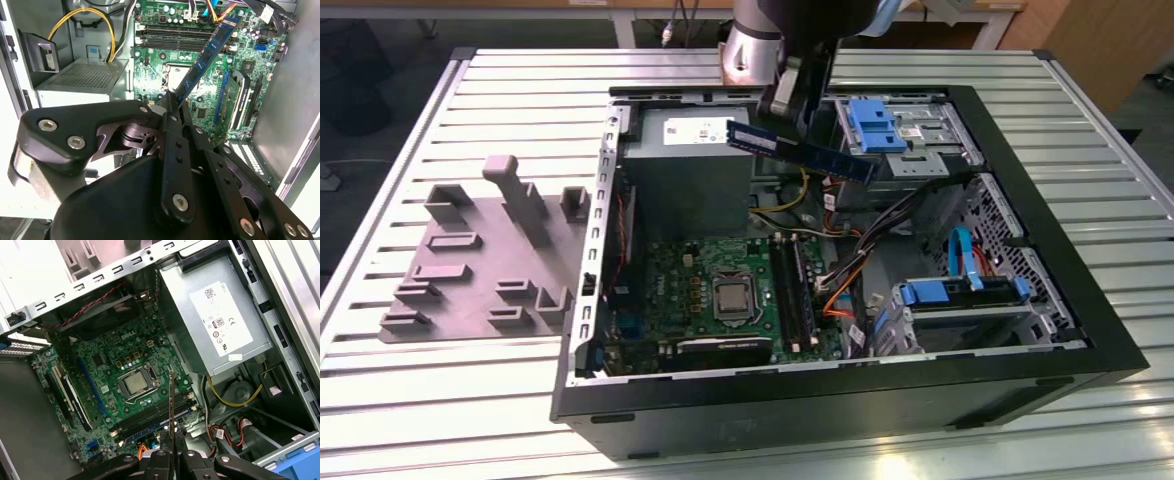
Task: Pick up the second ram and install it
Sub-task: 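Insert the second ram into the second slot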
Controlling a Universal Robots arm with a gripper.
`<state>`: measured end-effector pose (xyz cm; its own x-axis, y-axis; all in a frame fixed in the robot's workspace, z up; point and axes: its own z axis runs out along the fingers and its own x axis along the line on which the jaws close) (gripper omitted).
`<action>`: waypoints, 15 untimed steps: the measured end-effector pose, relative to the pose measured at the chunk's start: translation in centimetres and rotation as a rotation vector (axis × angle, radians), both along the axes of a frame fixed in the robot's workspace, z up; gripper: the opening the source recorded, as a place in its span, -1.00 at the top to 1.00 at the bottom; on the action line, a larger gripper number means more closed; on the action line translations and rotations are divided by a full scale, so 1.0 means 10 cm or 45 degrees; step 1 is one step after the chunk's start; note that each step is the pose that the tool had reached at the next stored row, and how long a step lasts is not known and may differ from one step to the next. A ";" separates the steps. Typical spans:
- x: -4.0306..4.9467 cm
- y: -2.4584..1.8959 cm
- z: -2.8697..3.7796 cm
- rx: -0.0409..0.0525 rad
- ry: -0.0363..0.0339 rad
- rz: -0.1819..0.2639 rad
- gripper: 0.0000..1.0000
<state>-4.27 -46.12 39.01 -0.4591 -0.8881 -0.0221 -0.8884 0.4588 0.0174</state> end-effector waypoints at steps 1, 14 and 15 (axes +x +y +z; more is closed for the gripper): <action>0.000 0.000 0.000 0.000 0.0000 -0.008 0.72; 0.000 0.000 -0.005 0.000 0.0000 -0.134 0.72; 0.000 0.000 -0.005 0.000 0.0000 -0.144 0.72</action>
<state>-4.27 -46.12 38.96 -0.5562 -0.8307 -0.0220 -0.8310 0.5560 0.0173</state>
